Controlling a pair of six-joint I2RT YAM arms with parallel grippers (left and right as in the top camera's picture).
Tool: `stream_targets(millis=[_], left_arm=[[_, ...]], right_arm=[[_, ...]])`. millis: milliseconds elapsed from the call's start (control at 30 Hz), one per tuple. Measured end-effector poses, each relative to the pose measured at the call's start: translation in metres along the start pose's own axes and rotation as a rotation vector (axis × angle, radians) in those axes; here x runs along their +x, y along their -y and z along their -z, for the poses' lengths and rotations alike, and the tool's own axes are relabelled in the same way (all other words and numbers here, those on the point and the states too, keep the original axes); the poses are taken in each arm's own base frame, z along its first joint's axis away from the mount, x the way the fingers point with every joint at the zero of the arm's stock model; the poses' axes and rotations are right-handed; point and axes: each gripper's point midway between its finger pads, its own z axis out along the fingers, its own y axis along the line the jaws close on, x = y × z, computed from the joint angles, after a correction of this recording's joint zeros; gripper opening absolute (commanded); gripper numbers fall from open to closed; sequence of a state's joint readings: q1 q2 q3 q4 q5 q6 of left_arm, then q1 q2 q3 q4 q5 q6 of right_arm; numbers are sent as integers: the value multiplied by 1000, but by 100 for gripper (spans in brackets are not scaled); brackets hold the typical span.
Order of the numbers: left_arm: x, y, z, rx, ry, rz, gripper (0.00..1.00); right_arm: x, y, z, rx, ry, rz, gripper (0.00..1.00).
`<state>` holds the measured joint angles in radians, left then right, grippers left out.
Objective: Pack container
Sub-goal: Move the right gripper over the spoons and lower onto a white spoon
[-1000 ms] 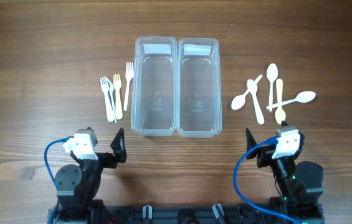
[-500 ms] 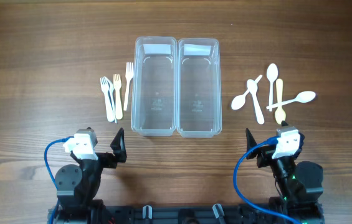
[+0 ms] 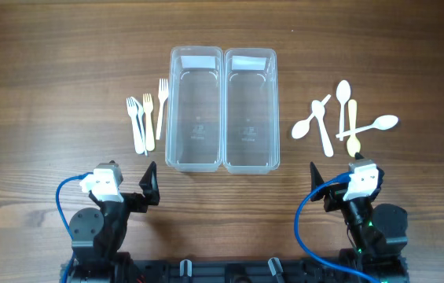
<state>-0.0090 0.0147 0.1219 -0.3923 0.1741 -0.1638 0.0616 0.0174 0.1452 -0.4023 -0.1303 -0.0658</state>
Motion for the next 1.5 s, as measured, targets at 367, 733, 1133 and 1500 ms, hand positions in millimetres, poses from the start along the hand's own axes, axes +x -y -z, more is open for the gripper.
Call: stream_targets(millis=[367,733,1133,1500], left_arm=[[-1,-3,0,-17,4,0,100],[-1,-6,0,-34,8,-1,100],[4,-10,1,-60,-19,9,100],[-51,-6,10,-148,-137,35,100]], right_arm=[[0,0,0,0,0,0,100],[-3,-2,0,-13,11,-37,100],[-16,-21,2,-137,39,-426,100],[-88,-3,8,-27,-127,-424,100]])
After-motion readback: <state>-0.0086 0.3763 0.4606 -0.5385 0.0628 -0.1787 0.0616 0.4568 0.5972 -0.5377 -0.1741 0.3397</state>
